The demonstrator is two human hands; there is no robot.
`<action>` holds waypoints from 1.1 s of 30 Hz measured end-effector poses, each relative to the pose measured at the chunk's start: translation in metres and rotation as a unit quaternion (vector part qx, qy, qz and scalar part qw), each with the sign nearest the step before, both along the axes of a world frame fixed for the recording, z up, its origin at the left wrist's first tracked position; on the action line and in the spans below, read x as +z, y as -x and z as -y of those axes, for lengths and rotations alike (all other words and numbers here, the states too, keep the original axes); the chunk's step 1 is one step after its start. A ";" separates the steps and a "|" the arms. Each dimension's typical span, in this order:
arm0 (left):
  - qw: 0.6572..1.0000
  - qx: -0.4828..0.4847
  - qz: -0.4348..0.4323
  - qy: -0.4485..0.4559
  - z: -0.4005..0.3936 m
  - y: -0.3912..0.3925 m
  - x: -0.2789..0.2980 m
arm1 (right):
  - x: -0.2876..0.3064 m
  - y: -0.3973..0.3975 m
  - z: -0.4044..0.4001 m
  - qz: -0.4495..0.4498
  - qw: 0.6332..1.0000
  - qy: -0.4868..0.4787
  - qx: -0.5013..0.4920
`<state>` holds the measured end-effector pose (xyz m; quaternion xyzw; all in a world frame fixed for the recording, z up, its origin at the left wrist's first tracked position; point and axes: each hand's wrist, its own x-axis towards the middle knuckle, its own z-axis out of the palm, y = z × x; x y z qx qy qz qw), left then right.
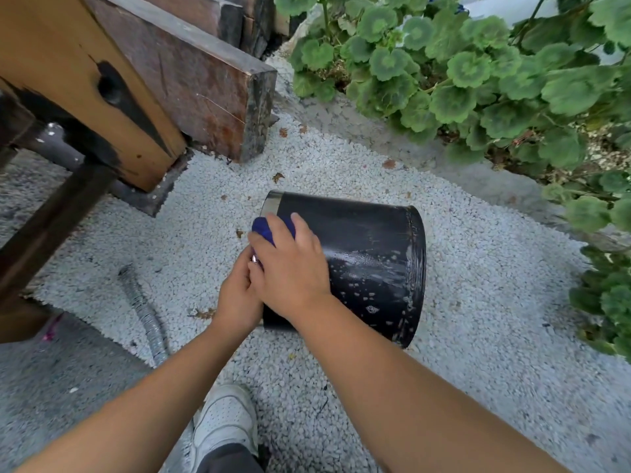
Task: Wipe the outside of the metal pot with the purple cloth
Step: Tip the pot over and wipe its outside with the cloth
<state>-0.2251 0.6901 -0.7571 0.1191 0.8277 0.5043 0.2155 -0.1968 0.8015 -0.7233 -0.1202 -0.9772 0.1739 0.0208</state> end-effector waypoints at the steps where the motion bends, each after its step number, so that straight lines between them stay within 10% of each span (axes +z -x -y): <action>1: 1.000 -0.001 0.010 -0.004 0.000 0.001 -0.001 | -0.002 -0.003 -0.006 -0.009 1.000 -0.009 0.006; 18: 0.992 0.051 0.103 -0.045 0.011 0.000 -0.012 | -0.003 -0.071 -0.141 0.002 0.974 -0.025 -0.225; 33: 0.998 -0.052 -0.034 0.008 -0.024 -0.019 0.039 | 0.028 -0.043 -0.147 -0.083 0.949 0.141 -0.271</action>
